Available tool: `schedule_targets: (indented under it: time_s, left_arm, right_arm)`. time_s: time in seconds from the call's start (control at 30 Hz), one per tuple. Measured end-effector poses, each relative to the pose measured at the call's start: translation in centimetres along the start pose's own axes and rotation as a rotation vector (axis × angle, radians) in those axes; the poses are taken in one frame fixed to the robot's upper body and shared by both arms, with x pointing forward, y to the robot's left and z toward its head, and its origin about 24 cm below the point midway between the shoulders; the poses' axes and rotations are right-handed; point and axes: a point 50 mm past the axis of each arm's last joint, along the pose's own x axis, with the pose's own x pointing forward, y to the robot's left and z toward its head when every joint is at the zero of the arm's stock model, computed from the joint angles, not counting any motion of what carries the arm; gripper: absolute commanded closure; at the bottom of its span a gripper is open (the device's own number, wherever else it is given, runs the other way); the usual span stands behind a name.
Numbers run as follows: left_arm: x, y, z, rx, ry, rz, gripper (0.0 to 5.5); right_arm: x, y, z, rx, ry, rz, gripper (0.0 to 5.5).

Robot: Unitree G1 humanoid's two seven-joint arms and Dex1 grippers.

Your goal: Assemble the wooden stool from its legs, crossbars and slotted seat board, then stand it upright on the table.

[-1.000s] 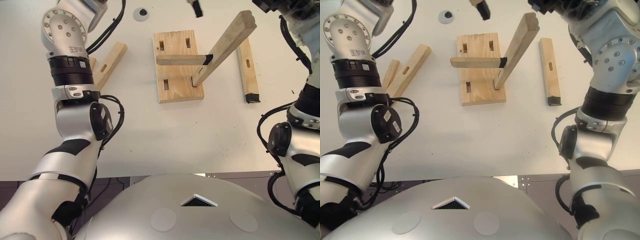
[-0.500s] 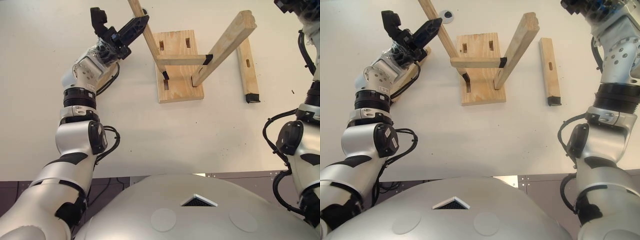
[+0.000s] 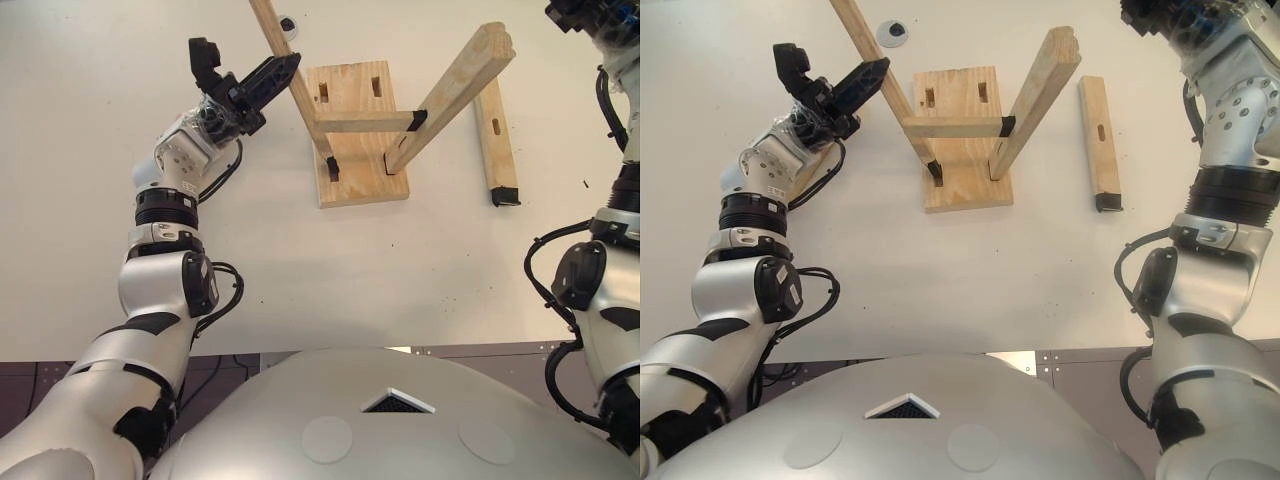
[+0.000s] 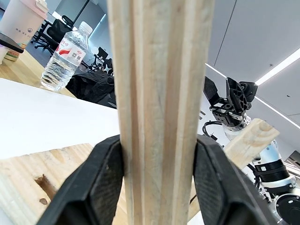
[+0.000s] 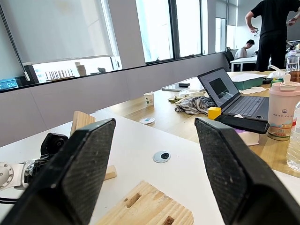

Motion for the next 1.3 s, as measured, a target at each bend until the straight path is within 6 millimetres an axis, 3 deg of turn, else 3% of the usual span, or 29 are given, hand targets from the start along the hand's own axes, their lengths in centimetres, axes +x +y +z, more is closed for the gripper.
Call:
schedule_targets:
  time_s: [0.2, 0.53, 0.7, 1.03, 1.3]
  left_arm:
    - [0.2, -0.6, 0.3, 0.183, 0.056, -0.091, 3.47]
    - [-3.4, -1.4, 1.8, 0.333, 0.244, -0.188, 3.47]
    - [-3.5, -2.3, 1.6, 0.468, 0.369, -0.233, 3.48]
    - [-0.3, -4.8, 2.5, 0.686, 0.523, -0.290, 3.49]
    - [2.2, -6.2, 4.0, 0.594, 0.658, -0.196, 3.49]
  right_arm:
    - [0.0, 0.2, -0.5, -0.002, 0.019, 0.001, 2.39]
    - [0.0, 0.2, -1.1, -0.002, 0.046, -0.010, 2.39]
    - [-0.2, 0.2, -1.4, 0.000, 0.054, -0.017, 2.39]
    - [-0.9, 0.3, -2.6, -0.012, 0.087, -0.038, 2.39]
    - [-1.3, 0.4, -4.0, -0.014, 0.119, -0.061, 2.39]
